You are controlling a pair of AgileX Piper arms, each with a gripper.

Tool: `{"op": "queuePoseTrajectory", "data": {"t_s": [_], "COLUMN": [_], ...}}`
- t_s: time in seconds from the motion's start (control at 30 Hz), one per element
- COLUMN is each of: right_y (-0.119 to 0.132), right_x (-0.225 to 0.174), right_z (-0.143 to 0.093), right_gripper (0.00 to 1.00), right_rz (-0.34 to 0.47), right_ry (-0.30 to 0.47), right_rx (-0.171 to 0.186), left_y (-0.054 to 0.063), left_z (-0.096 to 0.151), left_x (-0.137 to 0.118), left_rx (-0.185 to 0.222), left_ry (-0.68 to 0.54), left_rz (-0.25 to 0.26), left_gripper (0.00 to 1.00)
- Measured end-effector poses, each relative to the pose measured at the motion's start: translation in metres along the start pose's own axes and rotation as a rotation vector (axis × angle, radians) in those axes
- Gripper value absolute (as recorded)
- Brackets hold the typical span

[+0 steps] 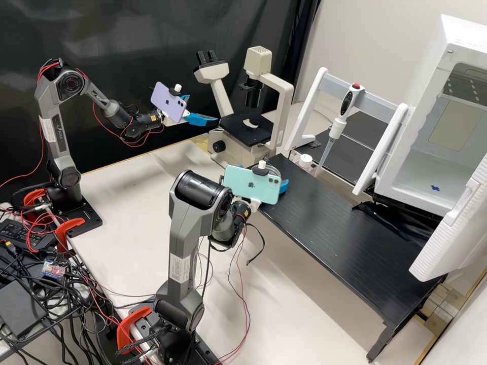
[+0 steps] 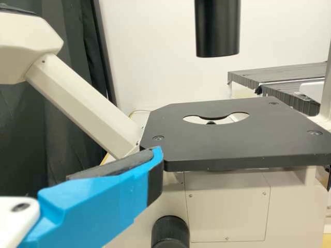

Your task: Move the petri dish to the incubator

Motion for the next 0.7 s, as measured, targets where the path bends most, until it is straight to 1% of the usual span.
{"op": "queuePoseTrajectory", "data": {"t_s": [0.33,0.7], "right_y": [0.0012,0.0034], "right_x": [-0.0001,-0.0003], "right_z": [0.0014,0.004], "right_gripper": [0.0,0.0], "right_rz": [-0.002,0.006], "right_ry": [0.002,-0.008], "right_rx": [-0.007,-0.003], "left_y": [0.0,0.0], "left_z": [0.0,0.0], "left_x": [0.0,0.0], "left_rx": [0.0,0.0], "left_ry": [0.0,0.0], "left_rz": [0.0,0.0], "left_gripper": [1.0,1.0]}}
